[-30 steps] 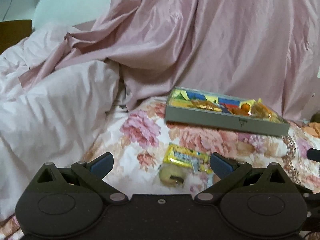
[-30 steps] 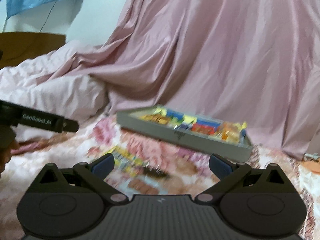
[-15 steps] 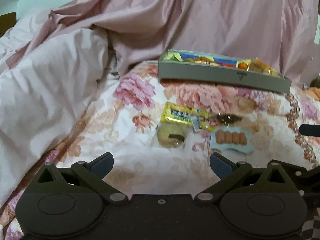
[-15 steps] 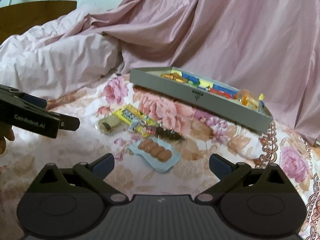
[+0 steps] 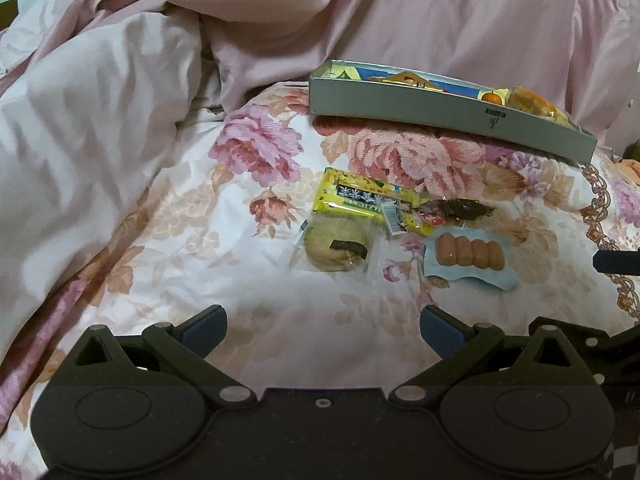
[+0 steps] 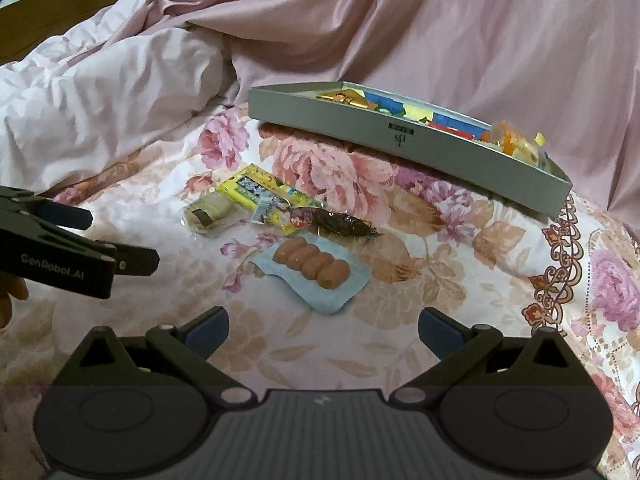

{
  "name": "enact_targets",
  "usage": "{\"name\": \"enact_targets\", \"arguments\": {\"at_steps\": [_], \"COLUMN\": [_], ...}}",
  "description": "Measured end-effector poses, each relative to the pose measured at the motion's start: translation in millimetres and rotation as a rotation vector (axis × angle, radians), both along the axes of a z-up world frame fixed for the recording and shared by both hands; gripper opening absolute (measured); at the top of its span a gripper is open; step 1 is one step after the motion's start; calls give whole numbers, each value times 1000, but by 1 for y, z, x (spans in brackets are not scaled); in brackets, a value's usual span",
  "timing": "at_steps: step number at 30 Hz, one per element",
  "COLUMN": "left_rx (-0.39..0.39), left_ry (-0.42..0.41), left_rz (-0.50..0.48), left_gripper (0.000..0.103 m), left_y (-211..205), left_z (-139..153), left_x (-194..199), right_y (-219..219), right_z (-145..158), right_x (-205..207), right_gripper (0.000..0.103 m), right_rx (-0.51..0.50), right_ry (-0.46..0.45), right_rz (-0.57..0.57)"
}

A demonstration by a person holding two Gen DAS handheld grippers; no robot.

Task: Organize snacks
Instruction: 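Move the left tool over the clear-wrapped bun while the right tool approaches the sausage tray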

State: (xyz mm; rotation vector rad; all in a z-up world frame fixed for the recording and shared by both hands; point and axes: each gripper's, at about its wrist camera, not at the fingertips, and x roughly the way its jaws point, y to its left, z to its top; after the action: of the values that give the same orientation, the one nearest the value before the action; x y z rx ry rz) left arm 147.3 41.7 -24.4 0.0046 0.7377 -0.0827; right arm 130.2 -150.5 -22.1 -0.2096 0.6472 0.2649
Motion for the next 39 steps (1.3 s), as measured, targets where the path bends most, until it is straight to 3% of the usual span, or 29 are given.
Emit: {"name": "enact_targets", "arguments": {"at_steps": [6, 13, 20, 27, 39], "left_rx": [-9, 44, 58, 46, 36], "left_ry": [-3, -74, -96, -98, -64], "left_rz": [-3, -29, -83, -100, -114], "left_gripper": [102, 102, 102, 102, 102], "left_y": [0, -6, -9, -10, -9], "left_z": [-7, -13, -20, -29, -41], "left_x": [17, 37, 57, 79, 99], "right_y": [2, 11, 8, -2, 0], "right_z": [-6, -15, -29, -33, -39], "right_x": [14, 33, 57, 82, 96], "right_gripper": [103, 103, 103, 103, 103], "right_rx": [-27, -88, -86, -7, 12], "right_ry": [21, -26, -32, -10, -20], "right_rz": [18, 141, 253, 230, 226]}}
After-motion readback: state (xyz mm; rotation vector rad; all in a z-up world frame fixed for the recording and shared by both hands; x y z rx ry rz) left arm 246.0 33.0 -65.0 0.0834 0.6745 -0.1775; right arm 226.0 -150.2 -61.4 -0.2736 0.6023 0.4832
